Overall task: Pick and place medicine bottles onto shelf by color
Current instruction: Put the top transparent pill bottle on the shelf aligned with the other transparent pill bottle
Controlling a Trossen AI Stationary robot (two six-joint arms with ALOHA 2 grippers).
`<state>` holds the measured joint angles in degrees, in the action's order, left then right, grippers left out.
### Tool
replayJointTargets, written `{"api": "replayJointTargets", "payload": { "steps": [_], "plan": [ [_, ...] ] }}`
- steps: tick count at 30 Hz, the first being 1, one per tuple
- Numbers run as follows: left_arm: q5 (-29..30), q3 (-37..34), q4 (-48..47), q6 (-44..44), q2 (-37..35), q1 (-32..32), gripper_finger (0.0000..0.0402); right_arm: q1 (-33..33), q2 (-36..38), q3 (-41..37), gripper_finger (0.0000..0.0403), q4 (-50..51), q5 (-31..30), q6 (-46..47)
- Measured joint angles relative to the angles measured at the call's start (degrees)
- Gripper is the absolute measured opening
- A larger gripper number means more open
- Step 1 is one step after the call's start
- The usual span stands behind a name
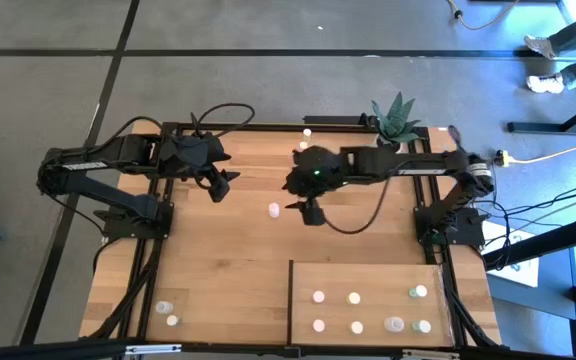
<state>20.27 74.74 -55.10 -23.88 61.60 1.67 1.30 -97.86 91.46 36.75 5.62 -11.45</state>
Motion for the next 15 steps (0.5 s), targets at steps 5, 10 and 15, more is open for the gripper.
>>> {"api": "replayJointTargets", "payload": {
  "steps": [5, 10, 15],
  "plan": [
    [0.0, 0.0, -0.8, 0.0, 0.0, 0.0, 0.0259, 0.0, -5.1, 0.0, 0.0250, -1.4, 0.0, -1.2],
    [0.0, 0.0, -2.2, 0.0, 0.0, 0.0, 0.0259, 0.0, -10.0, -0.1, 0.0250, -2.7, -0.1, -1.9],
    [0.0, 0.0, -2.4, -0.1, 0.0, 0.0, 0.0259, 0.0, -14.0, -0.1, 0.0250, -6.2, -2.6, -2.6]
  ]
}}
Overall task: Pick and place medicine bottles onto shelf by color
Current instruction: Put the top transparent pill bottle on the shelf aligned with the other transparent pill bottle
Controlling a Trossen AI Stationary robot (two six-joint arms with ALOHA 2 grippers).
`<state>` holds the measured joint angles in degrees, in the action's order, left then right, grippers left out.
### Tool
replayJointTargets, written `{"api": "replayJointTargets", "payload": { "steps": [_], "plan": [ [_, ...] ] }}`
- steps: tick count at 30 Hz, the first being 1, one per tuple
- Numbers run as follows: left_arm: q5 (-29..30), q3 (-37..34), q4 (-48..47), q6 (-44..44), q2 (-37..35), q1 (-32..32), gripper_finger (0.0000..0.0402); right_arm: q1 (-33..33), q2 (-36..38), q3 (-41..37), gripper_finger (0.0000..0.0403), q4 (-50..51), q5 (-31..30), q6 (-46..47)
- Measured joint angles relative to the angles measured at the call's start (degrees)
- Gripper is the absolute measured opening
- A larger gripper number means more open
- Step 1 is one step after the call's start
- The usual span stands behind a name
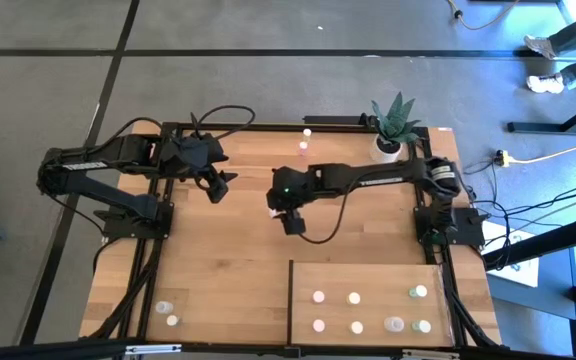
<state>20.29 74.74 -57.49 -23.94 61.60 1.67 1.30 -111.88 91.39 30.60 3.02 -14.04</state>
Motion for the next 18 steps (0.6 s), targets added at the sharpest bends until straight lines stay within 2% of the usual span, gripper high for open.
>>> {"api": "replayJointTargets", "payload": {
  "steps": [3, 18],
  "plan": [
    [0.0, 0.0, 0.0, 0.0, 0.0, 0.0, 0.0259, 0.0, -1.7, 0.0, 0.0250, -1.5, -1.9, -0.1],
    [0.0, 0.0, -0.9, -0.1, 0.0, 0.0, 0.0259, 1.7, -7.0, 0.0, 0.0250, -3.1, -2.0, -2.9]
  ]
}}
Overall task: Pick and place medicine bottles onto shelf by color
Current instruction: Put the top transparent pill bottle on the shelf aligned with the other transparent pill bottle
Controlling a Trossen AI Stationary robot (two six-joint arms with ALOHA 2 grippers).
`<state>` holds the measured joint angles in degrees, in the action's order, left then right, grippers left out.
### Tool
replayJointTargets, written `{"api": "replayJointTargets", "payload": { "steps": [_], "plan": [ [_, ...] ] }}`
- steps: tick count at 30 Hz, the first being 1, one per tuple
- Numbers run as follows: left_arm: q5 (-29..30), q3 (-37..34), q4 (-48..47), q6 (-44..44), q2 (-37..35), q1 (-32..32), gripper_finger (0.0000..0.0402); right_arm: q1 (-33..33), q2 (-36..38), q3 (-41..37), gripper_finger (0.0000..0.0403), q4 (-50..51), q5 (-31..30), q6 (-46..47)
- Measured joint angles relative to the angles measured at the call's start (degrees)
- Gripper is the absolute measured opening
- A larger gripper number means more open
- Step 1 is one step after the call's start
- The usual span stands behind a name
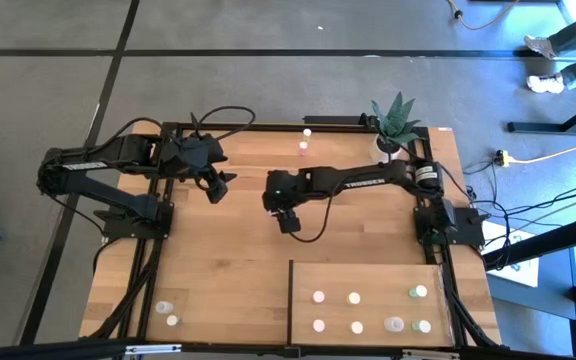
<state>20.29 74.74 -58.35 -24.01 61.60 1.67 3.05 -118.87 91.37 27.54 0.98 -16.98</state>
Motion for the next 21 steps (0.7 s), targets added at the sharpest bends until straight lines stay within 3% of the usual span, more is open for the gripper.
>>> {"api": "replayJointTargets", "payload": {
  "steps": [21],
  "plan": [
    [0.0, 0.0, -0.1, 0.0, 0.0, 0.0, 0.0259, 1.3, -2.5, 0.0, 0.0250, 0.5, 1.6, 0.2]
  ]
}}
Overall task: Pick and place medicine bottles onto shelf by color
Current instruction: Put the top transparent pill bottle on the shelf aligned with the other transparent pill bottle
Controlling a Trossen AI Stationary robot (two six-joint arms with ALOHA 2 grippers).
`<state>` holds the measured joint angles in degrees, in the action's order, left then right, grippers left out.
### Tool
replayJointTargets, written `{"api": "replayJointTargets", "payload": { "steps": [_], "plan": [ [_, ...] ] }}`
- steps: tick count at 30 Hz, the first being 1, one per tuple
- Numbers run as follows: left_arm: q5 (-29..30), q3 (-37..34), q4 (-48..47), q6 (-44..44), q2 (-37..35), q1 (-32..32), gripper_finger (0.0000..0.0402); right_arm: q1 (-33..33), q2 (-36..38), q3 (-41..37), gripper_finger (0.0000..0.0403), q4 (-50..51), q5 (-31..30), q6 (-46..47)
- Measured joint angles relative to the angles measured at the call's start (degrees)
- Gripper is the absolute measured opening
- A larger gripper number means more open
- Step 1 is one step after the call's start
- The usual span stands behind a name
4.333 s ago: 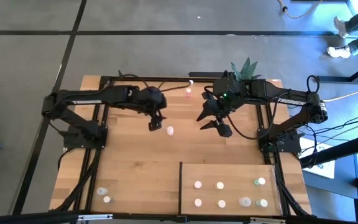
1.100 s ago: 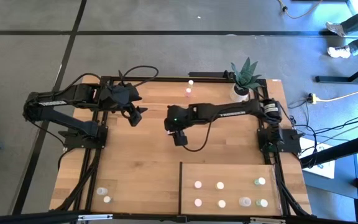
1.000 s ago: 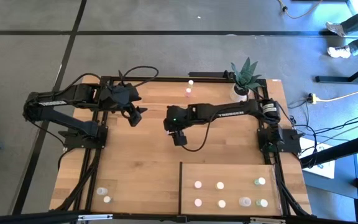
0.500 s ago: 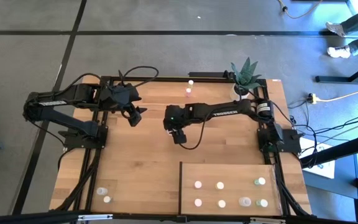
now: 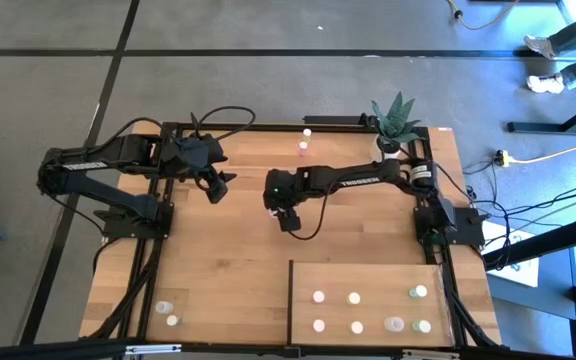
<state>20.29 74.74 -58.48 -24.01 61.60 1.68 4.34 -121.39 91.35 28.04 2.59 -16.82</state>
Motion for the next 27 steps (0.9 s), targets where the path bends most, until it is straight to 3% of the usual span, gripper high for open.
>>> {"api": "replayJointTargets", "payload": {
  "steps": [10, 27],
  "plan": [
    [0.0, 0.0, 0.0, -0.2, 0.0, 0.0, 0.0259, 0.0, -2.0, 0.0, 0.0243, -0.7, 0.0, 0.0],
    [0.0, 0.0, 0.0, -1.4, 0.0, 0.0, 0.0259, 0.0, -2.6, 0.1, 0.0147, -1.6, 0.1, 0.2]
  ]
}}
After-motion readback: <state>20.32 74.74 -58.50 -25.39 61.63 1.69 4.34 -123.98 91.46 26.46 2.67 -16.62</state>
